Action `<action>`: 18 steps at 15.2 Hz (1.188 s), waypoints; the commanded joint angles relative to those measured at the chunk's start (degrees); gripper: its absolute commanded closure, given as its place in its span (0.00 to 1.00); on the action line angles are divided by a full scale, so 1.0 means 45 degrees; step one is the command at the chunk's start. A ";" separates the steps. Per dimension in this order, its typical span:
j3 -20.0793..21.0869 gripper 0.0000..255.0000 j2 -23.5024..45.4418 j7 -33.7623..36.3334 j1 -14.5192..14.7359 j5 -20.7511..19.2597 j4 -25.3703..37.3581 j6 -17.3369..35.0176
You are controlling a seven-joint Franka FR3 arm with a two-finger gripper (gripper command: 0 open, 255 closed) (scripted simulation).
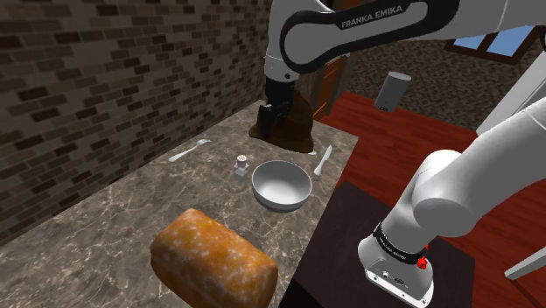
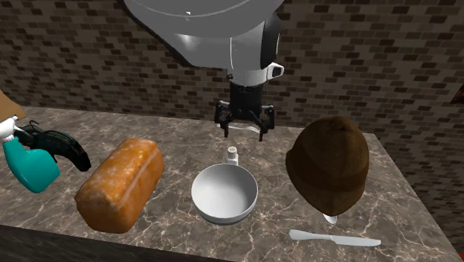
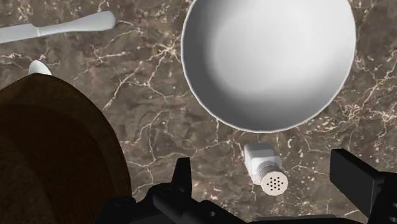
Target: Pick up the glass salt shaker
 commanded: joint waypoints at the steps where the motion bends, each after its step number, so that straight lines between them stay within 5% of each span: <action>1: 0.0192 0.00 0.1024 0.0158 0.0059 -0.0076 0.0279 0.0765; 8: 0.0782 0.00 0.4271 0.0980 0.0360 -0.0667 0.1729 0.2574; 18: 0.0786 0.00 0.5131 0.1131 0.0394 -0.0871 0.1267 0.3883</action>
